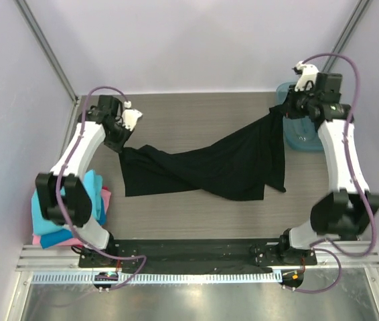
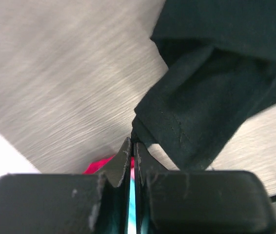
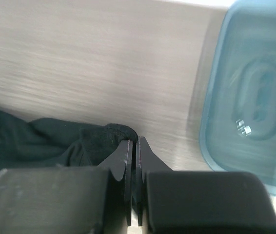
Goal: Fold and stack the t-shirts
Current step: Flatten the tshirt out
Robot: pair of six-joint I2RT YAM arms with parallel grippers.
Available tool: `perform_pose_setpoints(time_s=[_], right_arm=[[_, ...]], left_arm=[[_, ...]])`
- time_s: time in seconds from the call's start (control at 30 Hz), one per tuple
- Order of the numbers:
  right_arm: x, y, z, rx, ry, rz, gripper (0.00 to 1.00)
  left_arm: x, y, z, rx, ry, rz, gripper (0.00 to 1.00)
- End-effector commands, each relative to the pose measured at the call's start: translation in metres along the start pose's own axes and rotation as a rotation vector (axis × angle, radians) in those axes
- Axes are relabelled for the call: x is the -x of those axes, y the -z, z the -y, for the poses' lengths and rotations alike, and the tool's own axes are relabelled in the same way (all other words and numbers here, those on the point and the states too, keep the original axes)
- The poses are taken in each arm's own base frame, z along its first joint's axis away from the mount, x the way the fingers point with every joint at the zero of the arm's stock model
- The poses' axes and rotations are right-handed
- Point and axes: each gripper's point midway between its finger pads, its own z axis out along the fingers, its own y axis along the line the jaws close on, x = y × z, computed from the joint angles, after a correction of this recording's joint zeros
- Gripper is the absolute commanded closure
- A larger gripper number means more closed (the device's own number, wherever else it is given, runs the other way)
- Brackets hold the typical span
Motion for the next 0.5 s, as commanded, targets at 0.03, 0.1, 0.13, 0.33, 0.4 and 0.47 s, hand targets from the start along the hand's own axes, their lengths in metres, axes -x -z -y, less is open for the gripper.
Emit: perform_pose_setpoints(time_s=[0.03,0.1,0.13,0.33,0.4,0.47], right_arm=[[-0.028,-0.066,0.025,0.001,-0.059,-0.102,0.99],[-0.030,-0.080,0.029,0.010,-0.060,-0.118,0.99],[-0.032,-0.090,0.032,0.018,-0.063,-0.129,0.99],[-0.027,-0.104,0.036,0.025,-0.065,-0.128,0.99],[-0.026,-0.103,0.035,0.030,-0.064,-0.124,0.99],[-0.029,-0.099,0.033,0.030,-0.065,-0.126,0.99]], left_arm=[[0.002,-0.032,-0.010,-0.005,-0.018,-0.051,0.98],[0.005,-0.051,-0.014,-0.009,-0.013,-0.068,0.97],[0.006,-0.057,-0.017,0.000,-0.006,-0.076,0.97],[0.030,-0.062,-0.044,0.104,0.063,-0.053,0.69],[0.033,-0.050,-0.049,0.147,0.101,-0.032,0.56],[0.030,-0.032,-0.042,0.138,0.106,-0.002,0.47]])
